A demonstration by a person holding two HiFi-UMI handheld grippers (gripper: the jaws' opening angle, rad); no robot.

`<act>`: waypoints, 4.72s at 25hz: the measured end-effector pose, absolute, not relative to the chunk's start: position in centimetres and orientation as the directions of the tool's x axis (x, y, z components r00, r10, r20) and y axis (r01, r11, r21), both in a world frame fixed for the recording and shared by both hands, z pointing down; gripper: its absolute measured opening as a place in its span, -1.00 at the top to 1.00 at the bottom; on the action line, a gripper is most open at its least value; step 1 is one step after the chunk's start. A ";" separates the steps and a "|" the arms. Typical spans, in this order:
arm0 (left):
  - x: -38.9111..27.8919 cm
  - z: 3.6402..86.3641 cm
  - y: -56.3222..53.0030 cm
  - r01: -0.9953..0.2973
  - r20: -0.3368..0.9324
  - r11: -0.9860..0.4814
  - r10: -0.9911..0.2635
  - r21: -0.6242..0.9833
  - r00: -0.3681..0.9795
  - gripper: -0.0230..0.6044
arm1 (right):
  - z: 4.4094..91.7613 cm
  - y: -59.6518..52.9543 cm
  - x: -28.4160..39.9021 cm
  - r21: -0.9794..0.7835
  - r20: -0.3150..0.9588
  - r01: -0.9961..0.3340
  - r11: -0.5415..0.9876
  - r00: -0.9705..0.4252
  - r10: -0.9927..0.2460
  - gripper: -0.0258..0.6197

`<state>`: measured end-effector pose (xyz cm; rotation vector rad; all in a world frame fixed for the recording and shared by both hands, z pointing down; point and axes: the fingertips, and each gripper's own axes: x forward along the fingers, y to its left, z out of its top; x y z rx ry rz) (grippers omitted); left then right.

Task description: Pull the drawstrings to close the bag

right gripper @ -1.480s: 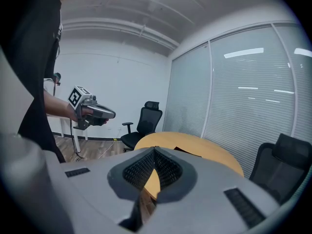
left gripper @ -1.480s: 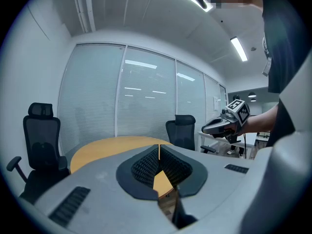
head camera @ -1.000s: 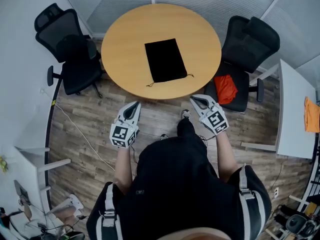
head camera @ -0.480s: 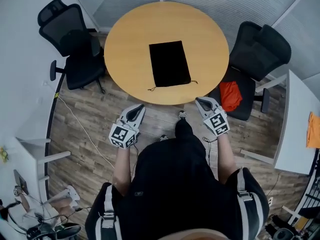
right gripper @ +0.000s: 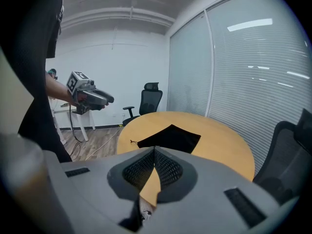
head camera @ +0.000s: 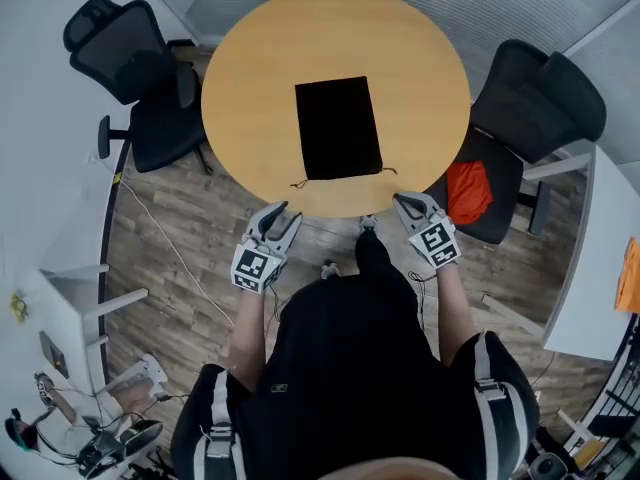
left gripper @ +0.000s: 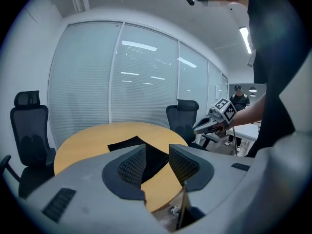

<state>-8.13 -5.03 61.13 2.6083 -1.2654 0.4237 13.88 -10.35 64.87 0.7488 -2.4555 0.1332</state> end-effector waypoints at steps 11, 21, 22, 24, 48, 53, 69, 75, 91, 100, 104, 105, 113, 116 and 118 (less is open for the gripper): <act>-7.5 66.8 -8.2 -0.836 0.460 -0.537 -0.717 0.116 0.524 0.51 | 68.8 -13.8 15.1 0.013 0.607 -0.443 0.896 -0.709 -0.359 0.74; -8.3 73.5 -9.4 -0.875 0.594 -0.471 -0.674 0.113 0.440 0.39 | 74.1 -16.5 15.3 -0.064 0.661 -0.401 0.914 -0.703 -0.262 0.60; -8.3 74.3 -9.4 -0.872 0.614 -0.480 -0.661 0.096 0.431 0.39 | 74.5 -16.7 15.3 -0.066 0.667 -0.393 0.917 -0.701 -0.252 0.59; -8.2 75.9 -9.4 -0.860 0.664 -0.508 -0.625 0.053 0.410 0.39 | 75.4 -17.0 15.5 -0.069 0.682 -0.374 0.925 -0.695 -0.230 0.58; -9.3 85.6 -11.4 -0.859 0.825 -0.511 -0.469 0.036 0.314 0.39 | 84.9 -17.4 15.7 -0.051 0.822 -0.160 0.986 -0.568 -0.050 0.51; -9.1 86.0 -11.2 -0.845 0.820 -0.529 -0.446 0.083 0.359 0.47 | 85.1 -17.4 15.7 -0.046 0.834 -0.203 0.978 -0.547 -0.074 0.58; -10.1 82.4 -12.9 -0.809 0.723 -0.557 -0.479 0.187 0.497 0.87 | 80.2 -18.8 14.5 0.013 0.798 -0.430 0.903 -0.539 -0.269 0.73; -11.0 77.1 -14.8 -0.815 0.650 -0.571 -0.585 0.095 0.486 0.87 | 75.0 -20.7 13.3 0.100 0.735 -0.473 0.875 -0.558 -0.386 0.73; -12.7 53.9 -19.9 -0.787 0.299 -0.546 -0.832 -0.287 0.468 0.87 | 54.0 -25.3 11.6 0.352 0.345 -0.646 0.678 -0.584 -0.735 0.73; -14.6 44.5 -17.8 -0.778 0.181 -0.472 -0.881 -0.415 0.437 0.87 | 43.8 -23.6 11.0 0.533 0.212 -0.609 0.587 -0.575 -0.790 0.73; -16.0 42.4 -16.6 -0.794 0.144 -0.434 -0.899 -0.427 0.414 0.87 | 42.2 -22.9 11.3 0.537 0.174 -0.631 0.560 -0.567 -0.805 0.73; -16.4 42.1 -16.4 -0.799 0.137 -0.425 -0.903 -0.426 0.408 0.87 | 42.1 -22.8 11.5 0.537 0.171 -0.636 0.554 -0.562 -0.810 0.73; -18.9 43.0 -15.0 -0.797 0.168 -0.399 -0.916 -0.454 0.364 0.87 | 43.3 -20.8 12.4 0.588 0.206 -0.603 0.539 -0.533 -0.821 0.73; -19.5 43.4 -14.6 -0.818 0.166 -0.386 -0.922 -0.426 0.349 0.87 | 43.4 -20.5 13.1 0.579 0.205 -0.616 0.534 -0.524 -0.827 0.73; -20.0 43.6 -14.5 -0.832 0.164 -0.373 -0.928 -0.410 0.335 0.87 | 43.6 -20.3 13.4 0.570 0.207 -0.623 0.535 -0.522 -0.828 0.73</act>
